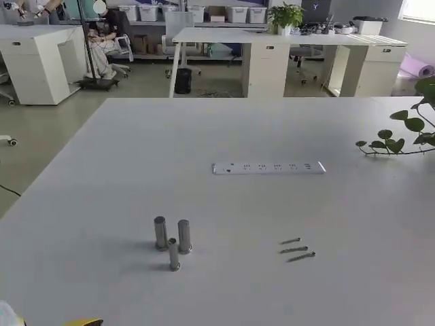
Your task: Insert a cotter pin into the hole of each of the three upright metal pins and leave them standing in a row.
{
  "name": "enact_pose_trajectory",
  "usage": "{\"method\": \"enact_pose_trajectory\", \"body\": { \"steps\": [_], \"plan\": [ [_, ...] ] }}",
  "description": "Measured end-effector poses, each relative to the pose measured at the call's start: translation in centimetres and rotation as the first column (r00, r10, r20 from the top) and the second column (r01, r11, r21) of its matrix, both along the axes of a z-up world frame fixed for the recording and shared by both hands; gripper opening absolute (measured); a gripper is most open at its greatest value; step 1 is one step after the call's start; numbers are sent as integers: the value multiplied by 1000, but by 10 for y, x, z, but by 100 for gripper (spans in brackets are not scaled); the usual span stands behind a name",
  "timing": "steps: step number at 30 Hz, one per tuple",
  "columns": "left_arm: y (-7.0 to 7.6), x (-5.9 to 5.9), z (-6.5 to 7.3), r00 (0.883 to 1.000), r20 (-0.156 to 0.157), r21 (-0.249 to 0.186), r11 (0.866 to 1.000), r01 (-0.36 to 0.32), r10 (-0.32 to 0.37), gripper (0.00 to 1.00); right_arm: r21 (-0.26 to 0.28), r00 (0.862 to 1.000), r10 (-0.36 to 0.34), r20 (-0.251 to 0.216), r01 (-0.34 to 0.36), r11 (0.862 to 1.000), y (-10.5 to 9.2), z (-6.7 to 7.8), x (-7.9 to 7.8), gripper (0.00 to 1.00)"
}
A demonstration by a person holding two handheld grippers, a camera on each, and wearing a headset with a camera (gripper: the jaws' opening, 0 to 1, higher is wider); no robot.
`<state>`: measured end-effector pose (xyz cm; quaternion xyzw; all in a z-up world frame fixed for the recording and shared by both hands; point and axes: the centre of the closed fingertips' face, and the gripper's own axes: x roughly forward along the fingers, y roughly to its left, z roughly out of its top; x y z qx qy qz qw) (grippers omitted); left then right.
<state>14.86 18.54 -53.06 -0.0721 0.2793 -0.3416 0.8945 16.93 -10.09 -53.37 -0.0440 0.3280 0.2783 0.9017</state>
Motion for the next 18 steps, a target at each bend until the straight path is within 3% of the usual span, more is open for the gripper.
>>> {"method": "enact_pose_trajectory", "body": {
  "steps": [4,10,18],
  "plan": [
    [2,3,-1,1000,4,12,1000,-10,10,99,-1,1000,3,3,-3,1000,1,0,0,98],
    [8,13,2,998,42,9,999,-44,43,99,-18,1000,4,6,-4,1000,0,-1,0,98],
    [15,19,1,999,38,29,999,-35,34,99,-19,1000,2,12,-2,1000,-1,2,2,98]
  ]
}}
